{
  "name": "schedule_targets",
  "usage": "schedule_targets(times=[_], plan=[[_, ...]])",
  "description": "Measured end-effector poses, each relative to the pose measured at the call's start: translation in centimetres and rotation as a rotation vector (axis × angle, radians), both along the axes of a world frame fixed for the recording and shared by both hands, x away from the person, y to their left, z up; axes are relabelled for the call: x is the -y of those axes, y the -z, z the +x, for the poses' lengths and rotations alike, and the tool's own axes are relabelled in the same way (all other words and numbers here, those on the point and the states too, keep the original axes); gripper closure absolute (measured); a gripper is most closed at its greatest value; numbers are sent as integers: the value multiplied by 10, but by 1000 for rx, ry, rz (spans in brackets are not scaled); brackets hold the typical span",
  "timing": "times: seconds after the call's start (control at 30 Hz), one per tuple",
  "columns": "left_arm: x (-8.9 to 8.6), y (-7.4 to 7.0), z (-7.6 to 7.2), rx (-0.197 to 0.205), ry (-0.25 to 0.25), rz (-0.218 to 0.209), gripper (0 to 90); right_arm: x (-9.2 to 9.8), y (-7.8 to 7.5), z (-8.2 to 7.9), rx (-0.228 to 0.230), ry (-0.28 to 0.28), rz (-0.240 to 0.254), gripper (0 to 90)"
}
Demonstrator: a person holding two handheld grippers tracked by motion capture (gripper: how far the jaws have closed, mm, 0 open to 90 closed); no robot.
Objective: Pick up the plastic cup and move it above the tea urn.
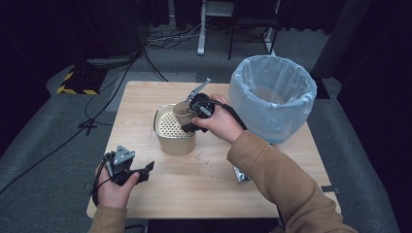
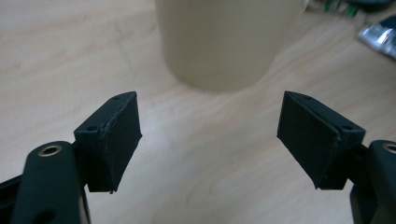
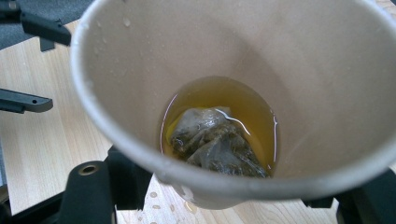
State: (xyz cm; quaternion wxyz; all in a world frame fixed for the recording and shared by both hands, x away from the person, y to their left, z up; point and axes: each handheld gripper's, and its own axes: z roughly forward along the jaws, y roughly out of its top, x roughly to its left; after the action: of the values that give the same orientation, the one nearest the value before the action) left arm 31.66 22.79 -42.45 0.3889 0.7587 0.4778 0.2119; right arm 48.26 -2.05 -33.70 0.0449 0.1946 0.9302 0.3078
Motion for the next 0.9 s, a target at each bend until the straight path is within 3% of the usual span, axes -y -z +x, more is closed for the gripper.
schedule_targets(times=[0.07, 0.17, 0.27, 0.33, 0.43, 0.5, 0.57, 0.6, 0.9], plan=[[6, -12, 9, 43, 9, 2, 237, 1, 2, 2, 24, -25, 13, 328], [16, -38, 26, 77, 38, -13, 242, 2, 2, 0, 1, 2, 1, 328], [21, -49, 33, 96, 40, -30, 244, 2, 2, 1, 26, -23, 13, 328], [24, -59, 40, 111, 50, -40, 244, 2, 1, -2, 3, 1, 10, 328], [27, -75, 52, 132, 67, -48, 244, 3, 2, 0, 21, -17, 27, 328], [27, -81, 58, 132, 78, -72, 244, 5, 1, -1, 2, 3, 21, 328], [26, -84, 61, 130, 84, -79, 244, 5, 1, -1, 13, -6, 24, 328], [26, -89, 66, 136, 83, -86, 244, 7, 2, 1, 41, -29, 33, 328], [39, -111, 94, 152, 105, -82, 248, 10, 4, -5, 28, -23, 22, 328]])
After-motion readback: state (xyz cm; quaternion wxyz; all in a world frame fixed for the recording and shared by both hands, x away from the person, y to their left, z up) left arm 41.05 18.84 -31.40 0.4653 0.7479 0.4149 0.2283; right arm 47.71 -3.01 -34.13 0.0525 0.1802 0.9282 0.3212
